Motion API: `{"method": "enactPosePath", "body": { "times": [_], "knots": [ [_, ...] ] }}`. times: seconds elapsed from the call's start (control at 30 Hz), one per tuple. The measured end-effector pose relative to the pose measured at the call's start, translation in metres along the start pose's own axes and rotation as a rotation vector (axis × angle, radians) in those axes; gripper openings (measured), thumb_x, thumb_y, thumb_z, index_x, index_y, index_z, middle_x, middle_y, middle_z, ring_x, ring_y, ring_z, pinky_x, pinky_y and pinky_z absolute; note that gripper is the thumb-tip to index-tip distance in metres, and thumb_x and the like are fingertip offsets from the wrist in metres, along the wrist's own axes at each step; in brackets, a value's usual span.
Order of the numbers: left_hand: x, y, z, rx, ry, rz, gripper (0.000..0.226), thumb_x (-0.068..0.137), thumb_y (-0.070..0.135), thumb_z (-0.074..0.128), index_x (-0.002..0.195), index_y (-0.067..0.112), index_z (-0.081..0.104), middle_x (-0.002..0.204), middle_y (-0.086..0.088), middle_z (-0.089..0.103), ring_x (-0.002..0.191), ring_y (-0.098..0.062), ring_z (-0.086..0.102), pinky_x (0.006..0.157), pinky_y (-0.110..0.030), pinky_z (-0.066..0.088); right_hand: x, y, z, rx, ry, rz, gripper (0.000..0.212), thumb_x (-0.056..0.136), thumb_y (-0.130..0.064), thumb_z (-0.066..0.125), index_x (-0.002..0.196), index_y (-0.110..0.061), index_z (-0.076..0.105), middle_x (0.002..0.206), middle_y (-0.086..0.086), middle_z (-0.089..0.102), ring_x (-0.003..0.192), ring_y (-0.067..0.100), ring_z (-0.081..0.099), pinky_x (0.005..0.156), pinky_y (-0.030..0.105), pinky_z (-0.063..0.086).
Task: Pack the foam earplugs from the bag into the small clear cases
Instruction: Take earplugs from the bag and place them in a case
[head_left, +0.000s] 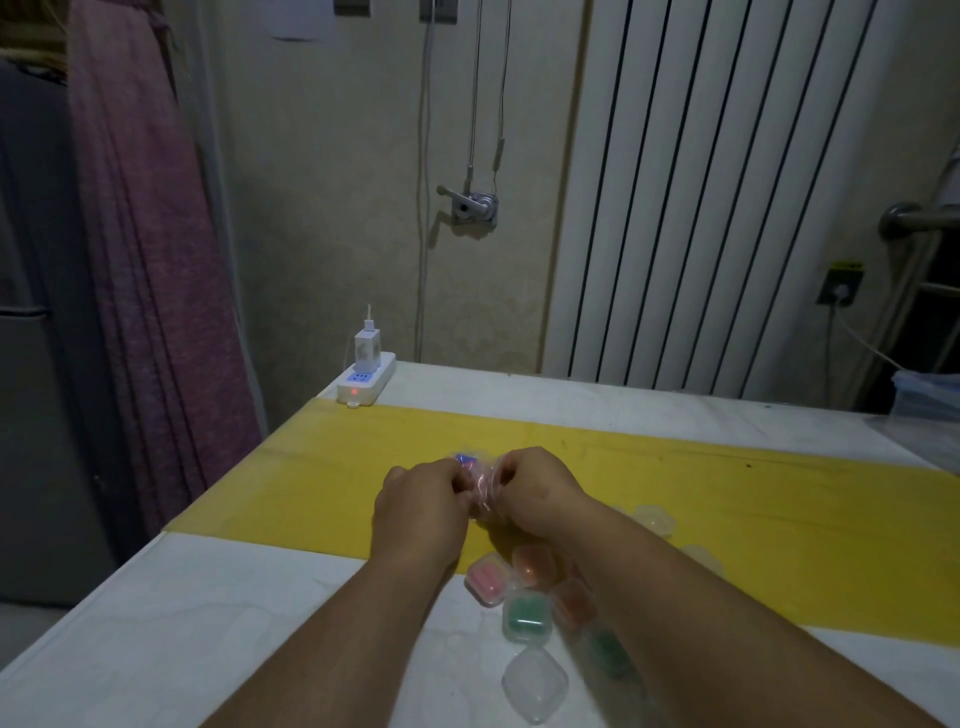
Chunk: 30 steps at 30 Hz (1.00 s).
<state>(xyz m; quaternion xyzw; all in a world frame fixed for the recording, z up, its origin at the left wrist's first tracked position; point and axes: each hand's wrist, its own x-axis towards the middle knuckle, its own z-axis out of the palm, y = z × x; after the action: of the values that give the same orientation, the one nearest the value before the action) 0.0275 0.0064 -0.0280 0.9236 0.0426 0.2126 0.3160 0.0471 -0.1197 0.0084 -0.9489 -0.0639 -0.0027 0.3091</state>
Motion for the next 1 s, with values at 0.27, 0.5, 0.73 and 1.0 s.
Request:
{"method": "enactPosePath", "body": {
  "times": [0.27,0.5,0.73,1.0],
  "knots": [
    [0.0,-0.001,0.0,0.014,0.006,0.004,0.009,0.088,0.035,0.064,0.091,0.028,0.07,0.087,0.005,0.07,0.098,-0.022,0.049,0.079,-0.035,0.047,0.0,-0.014,-0.013,-0.375,0.006,0.047,0.019,0.079,-0.035,0.071,0.088,-0.018,0.07,0.093,0.006,0.066,0.084,0.025,0.063,0.066,0.028,0.045],
    [0.003,-0.003,0.002,-0.057,0.01,-0.013,0.01,0.085,0.022,0.064,0.08,0.028,0.07,0.082,0.008,0.068,0.094,-0.02,0.055,0.074,-0.034,0.05,-0.021,0.01,-0.033,-0.142,0.12,0.002,0.011,0.09,-0.014,0.064,0.095,-0.015,0.074,0.097,0.005,0.072,0.089,0.019,0.067,0.078,0.026,0.052],
    [-0.003,0.02,-0.013,-0.246,0.091,0.18,0.019,0.086,0.01,0.062,0.092,0.027,0.069,0.095,0.01,0.055,0.086,-0.006,0.052,0.067,-0.016,0.035,-0.062,0.037,-0.043,0.148,0.243,-0.041,0.01,0.085,-0.022,0.073,0.081,-0.03,0.069,0.078,-0.016,0.065,0.072,-0.003,0.055,0.056,0.008,0.037],
    [-0.037,0.059,-0.02,-0.794,-0.401,0.121,0.012,0.084,0.016,0.073,0.083,0.007,0.066,0.071,-0.01,0.067,0.064,-0.011,0.061,0.055,-0.021,0.048,-0.092,0.04,-0.059,0.053,0.245,-0.141,0.01,0.086,-0.023,0.07,0.084,-0.032,0.071,0.076,-0.015,0.063,0.07,-0.006,0.056,0.061,0.007,0.041]
  ]
}}
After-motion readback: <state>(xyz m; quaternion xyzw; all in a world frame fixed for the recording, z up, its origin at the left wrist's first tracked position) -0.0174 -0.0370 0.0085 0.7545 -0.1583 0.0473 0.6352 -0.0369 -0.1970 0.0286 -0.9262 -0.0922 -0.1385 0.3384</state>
